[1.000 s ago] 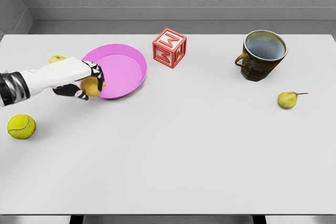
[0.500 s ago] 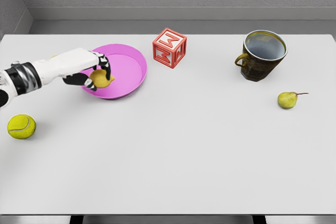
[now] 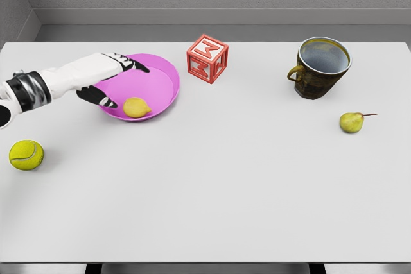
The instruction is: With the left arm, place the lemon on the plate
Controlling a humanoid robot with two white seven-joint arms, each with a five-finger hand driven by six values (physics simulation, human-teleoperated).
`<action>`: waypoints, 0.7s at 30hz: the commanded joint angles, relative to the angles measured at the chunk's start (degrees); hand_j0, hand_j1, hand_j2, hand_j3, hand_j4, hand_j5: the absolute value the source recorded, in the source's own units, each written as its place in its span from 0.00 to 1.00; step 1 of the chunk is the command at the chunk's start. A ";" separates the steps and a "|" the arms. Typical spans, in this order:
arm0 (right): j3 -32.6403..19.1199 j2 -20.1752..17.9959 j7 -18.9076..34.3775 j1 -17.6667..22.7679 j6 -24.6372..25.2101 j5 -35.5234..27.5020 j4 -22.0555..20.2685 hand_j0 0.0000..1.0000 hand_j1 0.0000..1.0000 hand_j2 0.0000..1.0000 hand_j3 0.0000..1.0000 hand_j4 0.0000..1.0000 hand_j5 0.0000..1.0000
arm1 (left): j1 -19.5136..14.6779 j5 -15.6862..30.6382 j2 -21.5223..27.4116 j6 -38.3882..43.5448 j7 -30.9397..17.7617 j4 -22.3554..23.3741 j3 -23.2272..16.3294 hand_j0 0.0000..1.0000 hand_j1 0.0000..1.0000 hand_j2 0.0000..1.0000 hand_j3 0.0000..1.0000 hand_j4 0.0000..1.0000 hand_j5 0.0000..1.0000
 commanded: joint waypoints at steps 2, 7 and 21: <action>0.02 0.00 0.01 0.09 0.00 -0.02 -0.01 1.00 1.00 1.00 1.00 1.00 1.00 | 0.00 0.34 0.21 0.01 0.06 -0.36 0.39 1.00 1.00 1.00 1.00 1.00 1.00; 0.02 0.00 0.01 0.00 0.00 -0.02 -0.01 1.00 1.00 1.00 1.00 1.00 1.00 | 1.05 1.13 1.88 -1.92 0.06 -6.86 2.23 1.00 1.00 1.00 1.00 1.00 1.00; 0.02 0.00 0.01 0.00 0.00 -0.02 -0.01 1.00 1.00 1.00 1.00 1.00 1.00 | 15.64 4.12 6.37 -13.80 0.15 -11.26 21.22 1.00 1.00 1.00 1.00 1.00 1.00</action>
